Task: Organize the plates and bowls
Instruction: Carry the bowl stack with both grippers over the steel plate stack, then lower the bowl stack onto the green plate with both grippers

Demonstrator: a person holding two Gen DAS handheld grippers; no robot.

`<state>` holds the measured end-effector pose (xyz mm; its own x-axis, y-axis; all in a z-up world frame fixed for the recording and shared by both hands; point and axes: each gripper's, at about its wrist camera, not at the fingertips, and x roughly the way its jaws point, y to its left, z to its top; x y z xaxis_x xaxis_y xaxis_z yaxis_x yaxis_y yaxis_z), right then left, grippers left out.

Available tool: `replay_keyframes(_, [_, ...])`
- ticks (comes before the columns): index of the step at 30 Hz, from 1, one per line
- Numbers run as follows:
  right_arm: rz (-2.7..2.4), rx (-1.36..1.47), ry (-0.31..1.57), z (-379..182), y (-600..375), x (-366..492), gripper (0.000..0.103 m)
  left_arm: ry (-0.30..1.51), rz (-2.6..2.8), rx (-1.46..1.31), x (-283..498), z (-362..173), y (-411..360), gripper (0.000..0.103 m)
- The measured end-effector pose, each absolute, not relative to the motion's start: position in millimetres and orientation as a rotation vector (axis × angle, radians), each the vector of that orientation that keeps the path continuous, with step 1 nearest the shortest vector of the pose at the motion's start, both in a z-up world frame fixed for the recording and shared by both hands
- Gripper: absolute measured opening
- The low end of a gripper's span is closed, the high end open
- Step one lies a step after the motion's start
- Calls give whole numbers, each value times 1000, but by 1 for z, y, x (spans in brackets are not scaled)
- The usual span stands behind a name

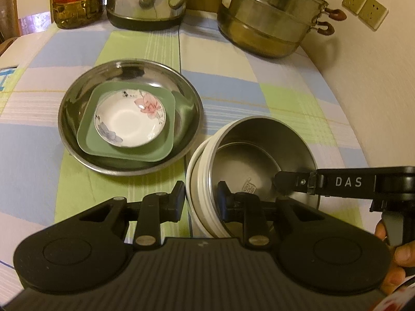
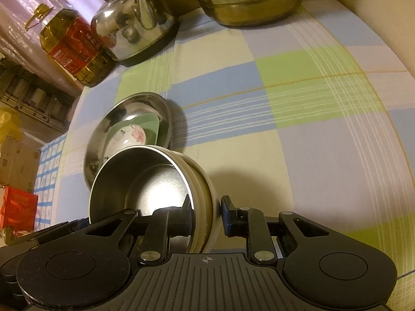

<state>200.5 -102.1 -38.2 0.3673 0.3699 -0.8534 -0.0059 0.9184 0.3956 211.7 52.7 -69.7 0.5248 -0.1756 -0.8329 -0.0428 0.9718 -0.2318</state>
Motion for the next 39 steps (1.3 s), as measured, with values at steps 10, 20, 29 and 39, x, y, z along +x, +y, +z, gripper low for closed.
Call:
replay_keyframes(10, [287,341,1155,-23,-89,220,22,977,-50,-246,222,-54,66,24])
replay_keyframes(20, [343,328,1155,-18,-61,257,22,945,3,-273,244,-44,97,24])
replay_keyframes(29, [391,317,1179,-21,-28,300,22,935,57,-313,274,-39,136,24])
replay_keyframes(39, [402,261,1200,-28,4,335,22,950,91,-347,295,-51,163,23])
